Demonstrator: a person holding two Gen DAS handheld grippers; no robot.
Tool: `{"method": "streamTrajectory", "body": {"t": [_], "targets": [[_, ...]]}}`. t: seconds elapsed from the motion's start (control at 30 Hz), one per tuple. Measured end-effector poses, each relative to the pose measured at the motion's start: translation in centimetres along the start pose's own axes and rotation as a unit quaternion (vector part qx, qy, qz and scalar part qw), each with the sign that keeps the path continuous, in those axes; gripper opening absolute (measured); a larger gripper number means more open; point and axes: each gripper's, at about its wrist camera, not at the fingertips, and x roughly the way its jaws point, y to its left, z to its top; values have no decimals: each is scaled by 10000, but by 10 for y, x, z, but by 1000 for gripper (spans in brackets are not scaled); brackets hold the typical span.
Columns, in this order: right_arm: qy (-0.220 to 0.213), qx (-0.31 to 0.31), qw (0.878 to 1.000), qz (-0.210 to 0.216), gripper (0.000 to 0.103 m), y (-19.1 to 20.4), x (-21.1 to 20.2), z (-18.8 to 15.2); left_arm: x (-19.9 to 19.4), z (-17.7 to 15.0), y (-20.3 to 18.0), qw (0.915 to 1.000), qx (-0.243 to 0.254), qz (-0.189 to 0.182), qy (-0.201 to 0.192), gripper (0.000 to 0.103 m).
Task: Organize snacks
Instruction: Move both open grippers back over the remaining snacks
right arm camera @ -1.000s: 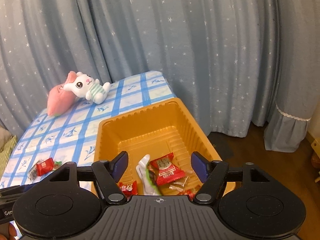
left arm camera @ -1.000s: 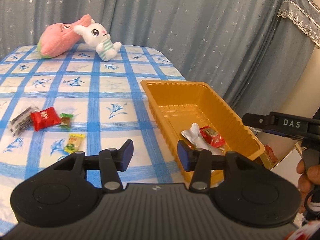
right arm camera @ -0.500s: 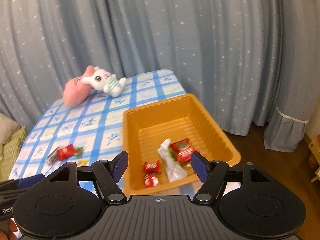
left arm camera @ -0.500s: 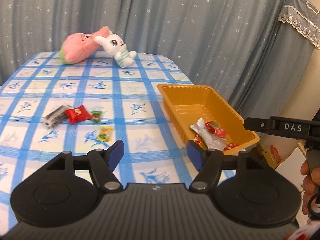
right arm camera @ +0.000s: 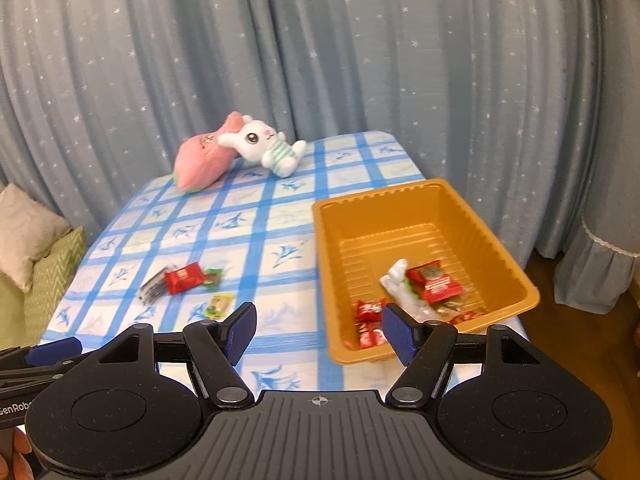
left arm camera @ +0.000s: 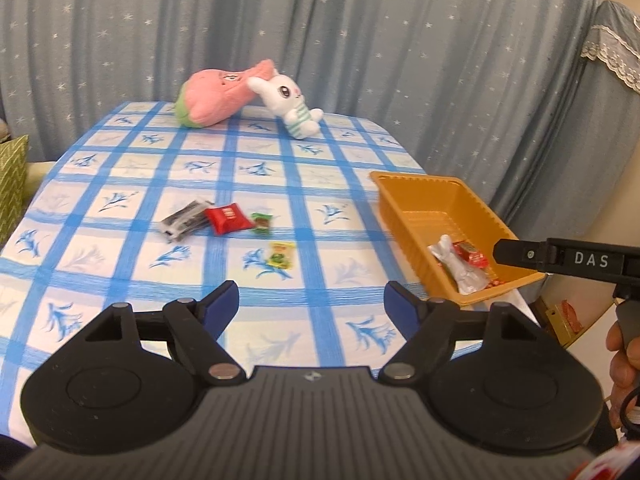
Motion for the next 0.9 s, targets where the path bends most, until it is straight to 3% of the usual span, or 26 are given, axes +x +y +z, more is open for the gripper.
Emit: {"method": "streamTrajectory", "body": {"t": [0.37,0.9], "targets": [[141,-171,9996,170,69,28,13,-7,-3,1,34,9996,-154,224,-59,79],[65,-289,9987,419,69,71,53,-8,24,22,82,9988,190,446,-55,79]]}}
